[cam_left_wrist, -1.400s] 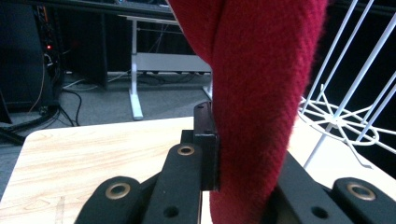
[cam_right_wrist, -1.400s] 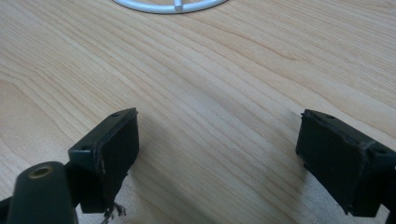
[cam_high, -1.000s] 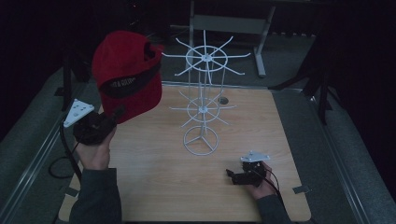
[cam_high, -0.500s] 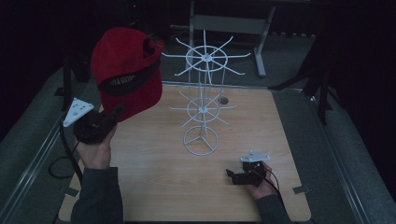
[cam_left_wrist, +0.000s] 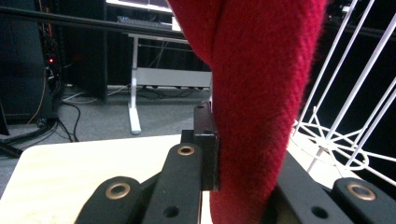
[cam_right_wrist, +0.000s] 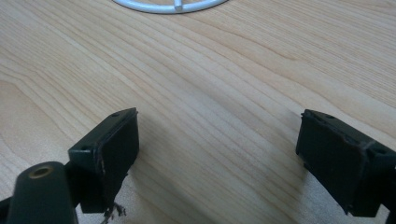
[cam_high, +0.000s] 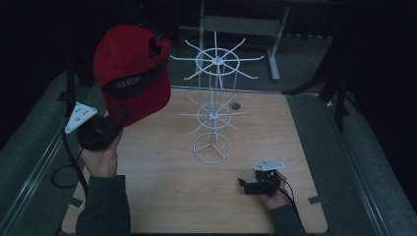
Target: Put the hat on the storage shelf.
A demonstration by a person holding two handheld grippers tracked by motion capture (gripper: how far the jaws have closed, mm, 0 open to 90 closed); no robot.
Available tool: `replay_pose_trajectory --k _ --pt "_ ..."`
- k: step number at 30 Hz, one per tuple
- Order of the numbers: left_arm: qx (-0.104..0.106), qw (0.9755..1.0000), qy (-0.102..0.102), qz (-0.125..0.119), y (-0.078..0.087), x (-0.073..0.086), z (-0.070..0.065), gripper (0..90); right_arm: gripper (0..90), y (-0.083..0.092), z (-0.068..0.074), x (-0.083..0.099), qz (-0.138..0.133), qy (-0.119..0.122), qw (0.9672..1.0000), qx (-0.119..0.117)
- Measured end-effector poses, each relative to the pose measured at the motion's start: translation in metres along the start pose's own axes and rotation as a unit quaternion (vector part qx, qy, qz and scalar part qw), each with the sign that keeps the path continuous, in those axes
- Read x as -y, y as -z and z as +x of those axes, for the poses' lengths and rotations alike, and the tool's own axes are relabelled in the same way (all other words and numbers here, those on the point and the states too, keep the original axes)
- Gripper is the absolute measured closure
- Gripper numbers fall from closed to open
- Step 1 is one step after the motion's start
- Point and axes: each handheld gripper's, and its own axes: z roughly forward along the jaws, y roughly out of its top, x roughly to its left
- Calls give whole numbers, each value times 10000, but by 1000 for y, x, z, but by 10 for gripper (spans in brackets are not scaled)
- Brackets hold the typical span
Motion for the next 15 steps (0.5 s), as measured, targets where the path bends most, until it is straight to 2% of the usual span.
replay_pose_trajectory --k 15 --pt "25 9999 26 -98 1 -3 -3 862 131 0 0 0 -2 0 10000 2"
